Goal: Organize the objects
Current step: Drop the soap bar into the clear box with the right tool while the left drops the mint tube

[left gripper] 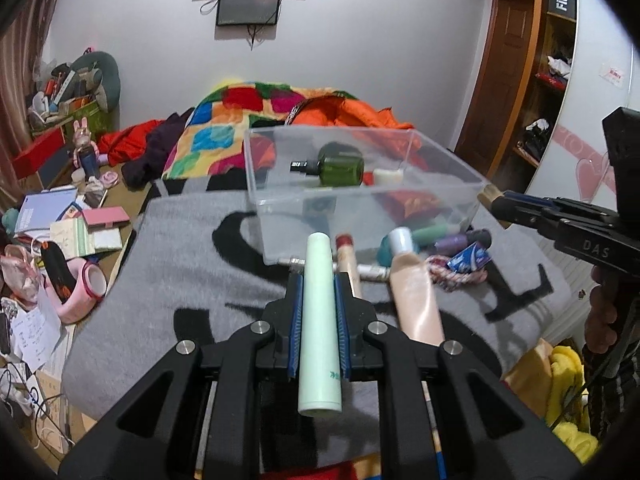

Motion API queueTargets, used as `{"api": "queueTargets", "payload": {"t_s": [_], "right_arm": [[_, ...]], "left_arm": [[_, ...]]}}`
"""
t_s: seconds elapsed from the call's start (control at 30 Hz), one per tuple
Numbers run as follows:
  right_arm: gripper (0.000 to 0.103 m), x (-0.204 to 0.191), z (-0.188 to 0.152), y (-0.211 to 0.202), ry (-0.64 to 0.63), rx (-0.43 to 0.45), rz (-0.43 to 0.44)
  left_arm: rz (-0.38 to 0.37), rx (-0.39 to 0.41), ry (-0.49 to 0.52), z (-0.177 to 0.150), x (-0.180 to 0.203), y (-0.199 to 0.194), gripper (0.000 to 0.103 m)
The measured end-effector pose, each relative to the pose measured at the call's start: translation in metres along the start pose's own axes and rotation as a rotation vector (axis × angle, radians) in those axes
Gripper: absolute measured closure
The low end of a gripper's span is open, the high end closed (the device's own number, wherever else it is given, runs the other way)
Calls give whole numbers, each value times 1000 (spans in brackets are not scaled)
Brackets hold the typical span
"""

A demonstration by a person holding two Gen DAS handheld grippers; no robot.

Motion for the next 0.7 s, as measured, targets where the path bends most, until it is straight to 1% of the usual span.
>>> {"api": "queueTargets", "payload": {"t_s": [0.2, 0.43, 0.57, 0.7], "right_arm": [[79, 9, 6, -1, 29, 12, -4], [79, 17, 24, 2, 38, 36, -13], [79, 22, 30, 8, 45, 38, -23], [79, 29, 36, 22, 54, 30, -30]], "left_arm": [[-14, 37, 6, 17, 8, -2, 88], [-28, 80, 19, 42, 14, 6, 88], [-41, 82, 9, 56, 13, 20, 88], [-38, 66, 9, 65, 11, 37, 88]]}}
Point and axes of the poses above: each gripper's, at about its wrist camera, not at the fingertips, and y roughly the way its jaws point, x to its right, z to its top, the point moved 6 cm from there along y, roughly the way its jaws point, and after that the axes turned 9 degrees about x, right-handed, at the moved point
